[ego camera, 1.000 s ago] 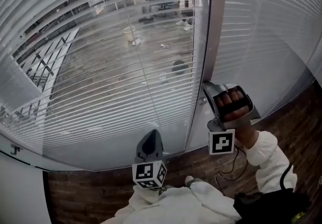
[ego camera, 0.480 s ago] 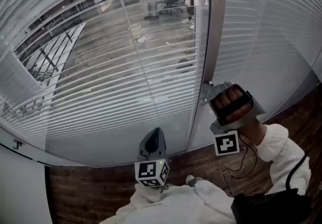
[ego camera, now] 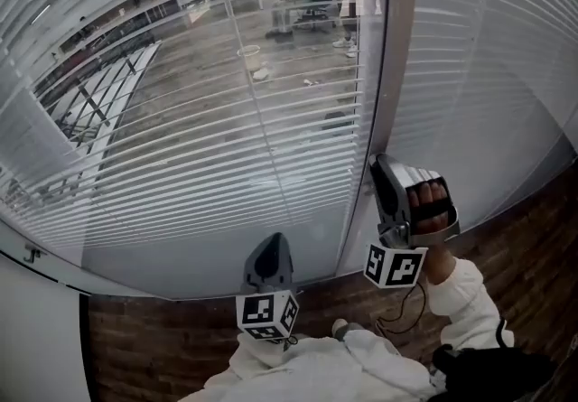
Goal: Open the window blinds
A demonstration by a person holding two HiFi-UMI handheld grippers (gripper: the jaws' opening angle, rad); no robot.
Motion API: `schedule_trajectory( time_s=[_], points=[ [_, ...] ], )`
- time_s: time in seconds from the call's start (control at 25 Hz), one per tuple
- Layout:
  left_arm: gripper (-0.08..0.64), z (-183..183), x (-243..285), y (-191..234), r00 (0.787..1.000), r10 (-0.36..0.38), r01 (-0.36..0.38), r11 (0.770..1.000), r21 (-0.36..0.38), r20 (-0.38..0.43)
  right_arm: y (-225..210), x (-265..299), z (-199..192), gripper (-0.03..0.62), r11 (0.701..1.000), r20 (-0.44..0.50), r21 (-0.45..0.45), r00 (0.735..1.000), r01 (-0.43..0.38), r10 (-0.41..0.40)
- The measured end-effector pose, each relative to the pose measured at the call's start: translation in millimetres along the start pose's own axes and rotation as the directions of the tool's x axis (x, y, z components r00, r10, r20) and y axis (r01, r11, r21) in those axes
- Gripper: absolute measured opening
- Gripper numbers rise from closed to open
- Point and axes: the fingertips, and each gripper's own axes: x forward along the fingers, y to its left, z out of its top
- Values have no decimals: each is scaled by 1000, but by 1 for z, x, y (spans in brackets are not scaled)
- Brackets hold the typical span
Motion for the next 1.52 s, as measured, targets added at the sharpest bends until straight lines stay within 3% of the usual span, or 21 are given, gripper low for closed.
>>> schedule_trajectory(
  time_s=[0.08,0.12,0.2,0.24,0.28,0.32,0.36,0.4,0.44,0.52,0.56,0.6,0.64,1.0,1.52],
  points=[
    [-1,4,-2,1,1000,-4,4,1000,4,9,-4,-5,-1,130,983,-30,179,999,32,-27],
    [-2,6,-5,2,1000,-4,4,1000,3,16,-5,-10,0,130,961,-44,271,998,49,-39],
    [-2,11,-12,5,999,-3,3,1000,-1,34,-12,-23,2,130,876,-62,472,995,98,-78],
    [-2,15,-15,7,999,-4,4,1000,-4,45,-18,-31,5,130,804,-60,582,992,123,-108],
    [-2,19,-18,8,998,-4,5,1000,-7,57,-24,-38,8,130,709,-47,692,989,132,-139],
    [-2,23,-19,8,998,-6,7,1000,-11,69,-28,-43,13,130,589,-23,800,986,116,-162],
    [-2,28,-19,8,997,-7,9,1000,-14,82,-27,-46,18,129,451,5,890,986,72,-167],
    [-2,33,-19,7,995,-9,10,1000,-15,95,-21,-47,23,128,323,41,946,988,9,-149],
    [-2,37,-18,7,994,-10,12,1000,-14,107,-12,-46,29,120,220,83,974,989,-55,-120],
    [-2,41,-14,5,993,-15,16,1000,-11,120,8,-41,43,35,68,160,986,984,-155,-77],
    [-2,41,-12,4,993,-19,20,1000,-9,118,18,-38,51,25,25,186,983,980,-184,-67],
    [-2,39,-11,3,993,-24,24,1000,-6,113,28,-35,58,15,7,201,980,978,-201,-61],
    [-2,37,-11,3,994,-29,30,1000,-2,106,37,-33,65,12,8,210,978,976,-210,-55],
    [-2,35,-9,12,996,-20,17,999,35,85,52,-28,96,11,60,247,968,968,-245,-35],
    [-2,32,-6,7,997,-27,26,999,23,72,56,-33,90,11,90,212,974,977,-210,-14]
  ],
)
